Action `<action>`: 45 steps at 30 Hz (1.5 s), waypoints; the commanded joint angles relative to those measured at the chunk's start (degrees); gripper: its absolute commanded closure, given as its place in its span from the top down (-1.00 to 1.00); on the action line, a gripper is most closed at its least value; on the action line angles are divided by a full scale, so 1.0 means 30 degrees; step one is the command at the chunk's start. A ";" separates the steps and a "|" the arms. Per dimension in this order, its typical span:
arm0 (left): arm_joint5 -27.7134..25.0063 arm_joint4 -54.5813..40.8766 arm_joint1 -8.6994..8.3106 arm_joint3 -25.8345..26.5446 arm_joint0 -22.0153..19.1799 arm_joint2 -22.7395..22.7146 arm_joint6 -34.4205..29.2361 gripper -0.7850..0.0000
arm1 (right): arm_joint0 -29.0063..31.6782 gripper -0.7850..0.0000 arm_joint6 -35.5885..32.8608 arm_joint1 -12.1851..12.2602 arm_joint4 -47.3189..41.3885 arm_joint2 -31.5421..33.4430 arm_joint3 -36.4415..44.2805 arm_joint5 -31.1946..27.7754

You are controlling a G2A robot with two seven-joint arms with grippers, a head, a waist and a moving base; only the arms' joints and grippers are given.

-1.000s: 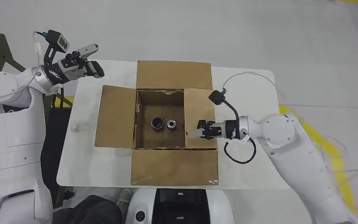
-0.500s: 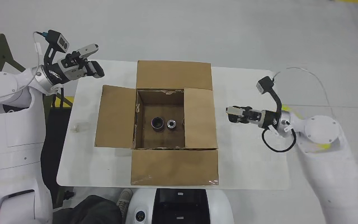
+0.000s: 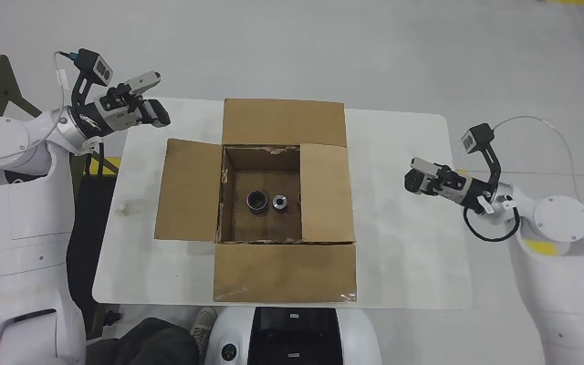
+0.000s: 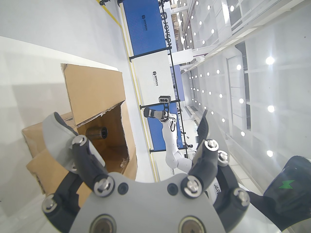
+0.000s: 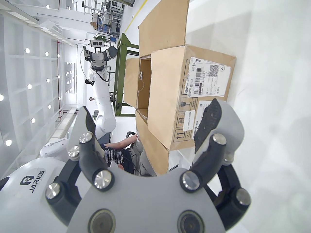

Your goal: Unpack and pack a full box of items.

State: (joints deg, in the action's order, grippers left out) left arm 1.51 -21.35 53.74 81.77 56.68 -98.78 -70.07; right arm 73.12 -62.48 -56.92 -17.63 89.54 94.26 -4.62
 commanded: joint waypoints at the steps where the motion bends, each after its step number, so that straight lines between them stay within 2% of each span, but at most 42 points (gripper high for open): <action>1: 0.0000 0.0000 0.0000 0.0000 0.0000 0.0000 0.0000 1.00 | 0.0006 1.00 0.0097 0.0012 -0.0150 0.0036 -0.0044 0.0028; 24: 0.0093 -0.0091 0.0007 -0.0091 0.0101 -0.0030 0.0298 1.00 | 0.0007 1.00 0.0119 0.0014 -0.0171 0.0044 -0.0050 0.0031; 26: 0.0014 0.0404 -0.0047 -0.0070 0.0395 -0.0156 0.1034 1.00 | 0.0007 1.00 0.0119 0.0014 -0.0171 0.0044 -0.0050 0.0031; 33: -0.1563 0.1947 -0.0302 -0.0800 0.1396 -0.0491 0.1258 1.00 | 0.0007 1.00 0.0119 0.0014 -0.0171 0.0044 -0.0050 0.0031; 39: -0.2551 0.1934 -0.0402 -0.1690 0.2547 -0.0289 0.0437 1.00 | 0.0007 1.00 0.0119 0.0014 -0.0171 0.0044 -0.0050 0.0031; 45: -0.3247 0.0667 -0.0426 -0.1705 0.3577 -0.0187 -0.0403 1.00 | 0.0007 1.00 0.0119 0.0014 -0.0171 0.0044 -0.0050 0.0031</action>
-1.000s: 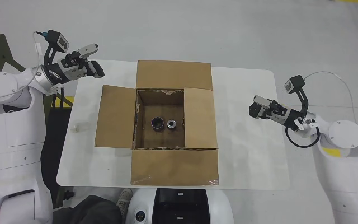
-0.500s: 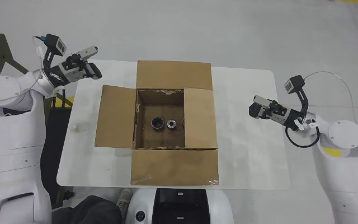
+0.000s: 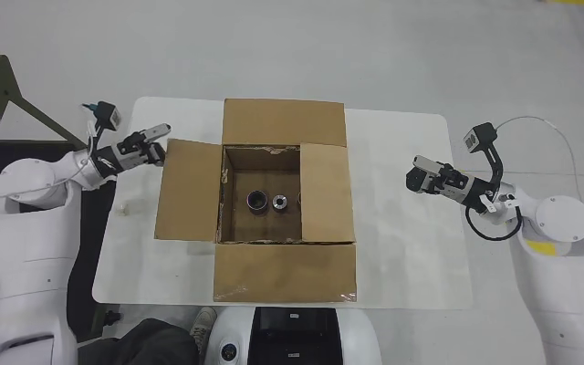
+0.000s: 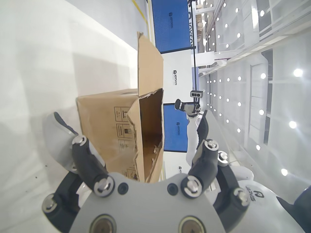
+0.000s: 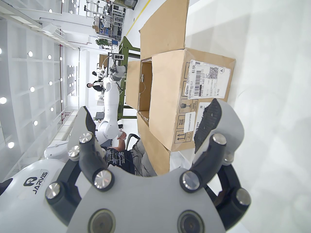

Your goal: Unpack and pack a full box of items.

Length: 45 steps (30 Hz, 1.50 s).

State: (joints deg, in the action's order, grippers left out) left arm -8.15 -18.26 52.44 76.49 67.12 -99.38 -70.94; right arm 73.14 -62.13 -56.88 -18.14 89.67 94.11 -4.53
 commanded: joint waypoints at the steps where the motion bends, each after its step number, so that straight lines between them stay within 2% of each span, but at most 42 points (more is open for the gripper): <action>1: -0.0064 -0.0861 0.0018 0.0152 0.0195 0.0023 -0.0306 1.00 | 0.0000 1.00 0.0000 0.0000 0.0000 0.0000 0.0000 0.0000; 7: -0.0218 -0.2586 0.0052 0.0795 0.0410 0.0336 -0.0893 1.00 | 0.0000 1.00 0.0000 0.0000 0.0000 0.0000 0.0000 0.0000; 16: -0.0006 -0.4717 0.0154 0.1748 -0.0166 0.1161 -0.1026 1.00 | 0.0000 1.00 0.0000 0.0000 0.0000 0.0000 0.0000 0.0000; 28: 0.0789 -0.6251 0.0436 0.1888 -0.1950 0.3855 -0.1922 1.00 | 0.0000 1.00 0.0000 0.0000 0.0000 0.0000 0.0000 0.0000; 45: 0.0636 -0.4453 0.0781 0.2387 -0.3500 0.7205 -0.1618 1.00 | 0.0000 1.00 0.0000 0.0000 0.0000 0.0000 0.0000 0.0000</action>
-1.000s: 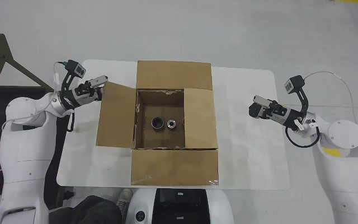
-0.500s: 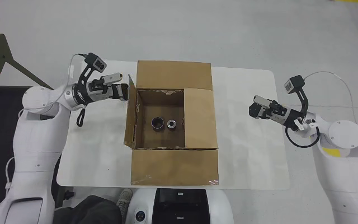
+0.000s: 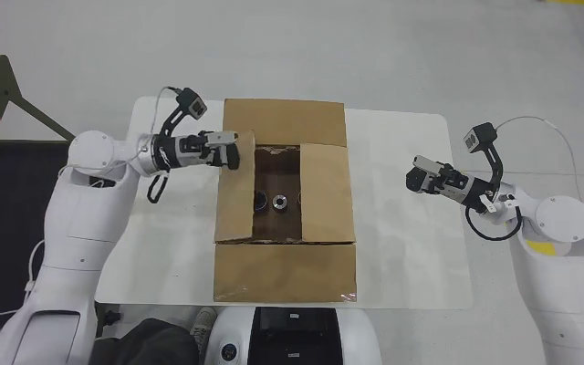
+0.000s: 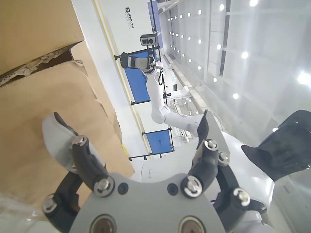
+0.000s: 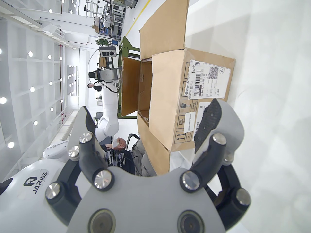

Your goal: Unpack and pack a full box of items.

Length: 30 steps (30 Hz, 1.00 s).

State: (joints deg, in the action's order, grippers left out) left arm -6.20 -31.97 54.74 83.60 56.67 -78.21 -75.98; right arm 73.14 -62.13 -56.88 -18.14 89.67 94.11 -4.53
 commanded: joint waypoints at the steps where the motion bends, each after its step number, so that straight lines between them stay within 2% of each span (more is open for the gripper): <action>1: -0.0043 0.0330 0.0023 0.0051 -0.0038 0.0316 0.0060 1.00 | 0.0000 1.00 0.0000 0.0000 0.0000 0.0000 0.0000 0.0000; 9: -0.0186 0.2481 0.0049 0.0233 -0.0083 0.1464 0.0375 1.00 | 0.0000 1.00 0.0000 0.0000 0.0000 0.0000 0.0000 0.0000; 17: -0.0353 0.3842 -0.0011 0.0413 -0.0079 0.1821 0.0749 1.00 | 0.0000 1.00 0.0000 0.0000 0.0000 0.0000 0.0000 0.0000; 24: -0.0508 0.1766 -0.0038 0.0669 0.0240 0.1084 0.1262 1.00 | 0.0000 1.00 0.0000 0.0000 0.0000 0.0000 0.0000 0.0000; 30: -0.0341 0.0232 -0.0118 0.0761 0.0266 0.0372 0.0834 1.00 | 0.0000 1.00 0.0000 0.0000 0.0000 0.0000 0.0000 0.0000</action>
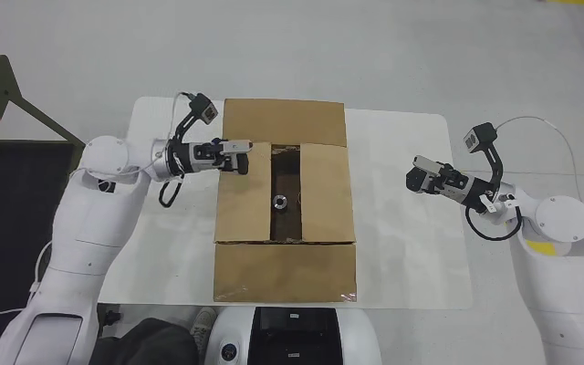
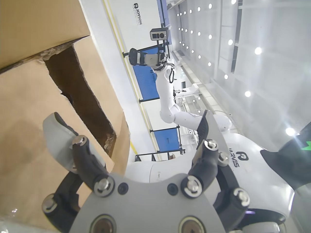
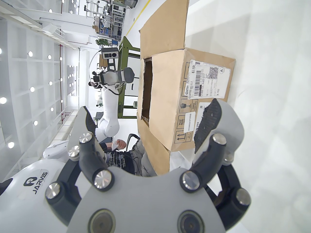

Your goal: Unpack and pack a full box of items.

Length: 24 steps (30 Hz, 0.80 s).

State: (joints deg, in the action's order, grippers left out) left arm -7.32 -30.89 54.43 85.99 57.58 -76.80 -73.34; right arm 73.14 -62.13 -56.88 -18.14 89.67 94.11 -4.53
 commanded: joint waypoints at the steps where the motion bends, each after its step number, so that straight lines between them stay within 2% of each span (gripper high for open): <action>1: 0.0095 -0.0378 -0.0026 -0.0080 -0.0094 -0.0213 -0.0112 1.00 | 0.0000 1.00 0.0000 0.0000 0.0000 0.0000 0.0000 0.0000; 5: 0.0310 -0.1168 -0.0092 -0.0412 -0.0445 -0.0792 -0.0268 1.00 | 0.0000 1.00 0.0000 0.0000 0.0000 0.0000 0.0000 0.0000; 14: -0.0495 -0.0536 -0.0410 -0.1349 -0.1131 -0.2231 -0.0773 1.00 | 0.0000 1.00 0.0000 0.0000 0.0000 0.0000 0.0000 0.0000; 24: -0.1025 0.0331 -0.0571 -0.2886 -0.2294 -0.2302 -0.1222 1.00 | 0.0000 1.00 0.0000 0.0000 0.0000 0.0000 0.0000 0.0000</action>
State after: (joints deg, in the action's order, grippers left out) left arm -10.40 -29.73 52.72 77.63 51.08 -83.86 -76.61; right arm 73.14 -62.13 -56.88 -18.14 89.67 94.11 -4.53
